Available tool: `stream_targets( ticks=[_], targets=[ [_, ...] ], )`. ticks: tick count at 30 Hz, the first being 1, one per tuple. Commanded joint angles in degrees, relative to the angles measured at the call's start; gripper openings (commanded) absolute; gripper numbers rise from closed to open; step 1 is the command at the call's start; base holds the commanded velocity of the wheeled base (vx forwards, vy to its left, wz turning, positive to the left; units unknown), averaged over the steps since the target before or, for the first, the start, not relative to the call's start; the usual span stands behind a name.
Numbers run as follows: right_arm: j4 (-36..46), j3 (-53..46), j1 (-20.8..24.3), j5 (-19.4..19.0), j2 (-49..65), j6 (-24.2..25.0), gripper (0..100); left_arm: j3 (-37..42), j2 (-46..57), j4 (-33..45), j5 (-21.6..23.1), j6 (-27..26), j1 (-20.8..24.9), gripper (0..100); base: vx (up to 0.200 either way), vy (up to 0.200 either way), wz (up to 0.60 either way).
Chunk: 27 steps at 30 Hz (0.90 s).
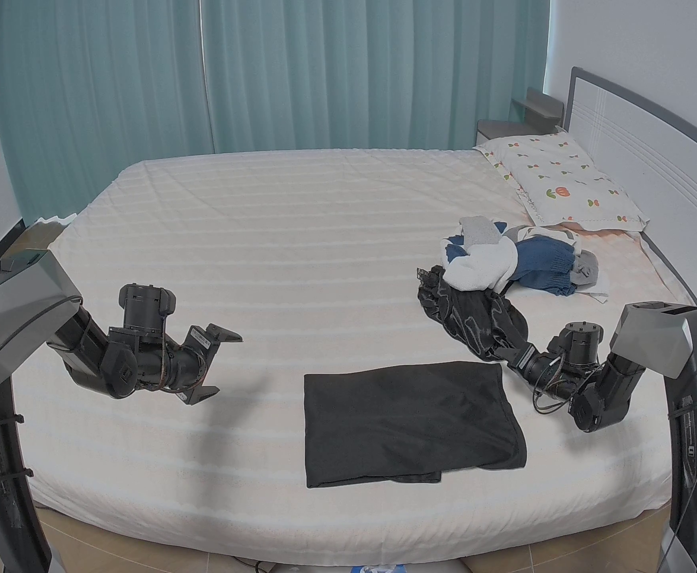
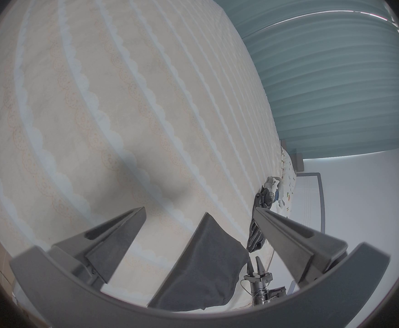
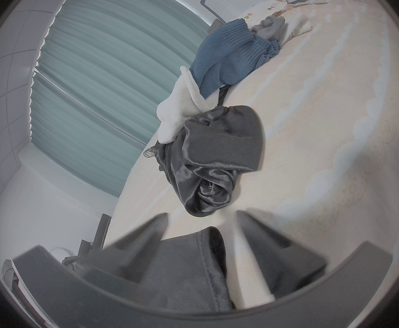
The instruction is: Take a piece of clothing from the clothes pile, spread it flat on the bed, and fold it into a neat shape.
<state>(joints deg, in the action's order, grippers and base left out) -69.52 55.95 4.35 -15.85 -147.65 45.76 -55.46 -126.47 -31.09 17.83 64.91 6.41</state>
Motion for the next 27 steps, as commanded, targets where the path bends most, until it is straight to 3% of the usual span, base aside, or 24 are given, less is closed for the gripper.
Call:
stream_targets(
  ticks=[1, 8, 16, 27],
  targets=[
    [-1.14, -0.94, -0.13, 0.12, 0.44, 0.12, 100, 0.00, -0.10, -0.03, 0.01, 0.04, 0.00, 100, 0.000, 0.000, 0.00],
    [-4.57, -6.91, -0.31, 2.49, 5.18, 2.58, 100, -0.09, -0.10, -0.03, 0.09, 0.04, 0.00, 100, 0.000, 0.000, 0.00],
    [-9.40, -16.05, -0.48, 2.40, 7.82, 11.89, 100, -0.09, -0.10, -0.03, 0.09, 0.12, 0.00, 100, 0.000, 0.000, 0.00],
    [-17.14, -19.39, -0.92, 1.87, 5.97, 12.24, 100, -0.09, -0.10, -0.03, 0.09, 0.04, 0.00, 100, 0.000, 0.000, 0.00]
  ],
)
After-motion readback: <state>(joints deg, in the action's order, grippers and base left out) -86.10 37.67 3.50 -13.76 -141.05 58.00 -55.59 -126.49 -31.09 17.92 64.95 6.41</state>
